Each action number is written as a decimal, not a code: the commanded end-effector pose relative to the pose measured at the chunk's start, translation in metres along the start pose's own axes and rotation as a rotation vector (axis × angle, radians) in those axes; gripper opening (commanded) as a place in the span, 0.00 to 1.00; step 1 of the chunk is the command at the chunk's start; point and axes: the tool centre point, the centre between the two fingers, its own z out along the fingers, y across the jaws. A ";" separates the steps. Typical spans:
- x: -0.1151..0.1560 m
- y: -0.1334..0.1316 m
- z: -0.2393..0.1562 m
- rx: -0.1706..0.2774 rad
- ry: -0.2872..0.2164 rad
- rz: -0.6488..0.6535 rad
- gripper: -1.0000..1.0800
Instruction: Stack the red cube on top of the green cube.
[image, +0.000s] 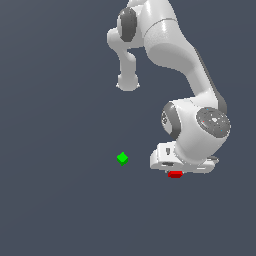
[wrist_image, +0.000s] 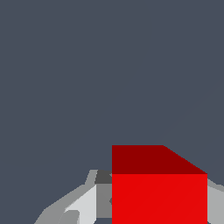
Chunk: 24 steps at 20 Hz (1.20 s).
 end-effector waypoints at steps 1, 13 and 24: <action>-0.001 0.003 0.000 0.000 0.001 0.000 0.00; -0.019 0.050 0.013 0.000 0.001 0.000 0.00; -0.051 0.137 0.038 0.000 0.001 0.001 0.00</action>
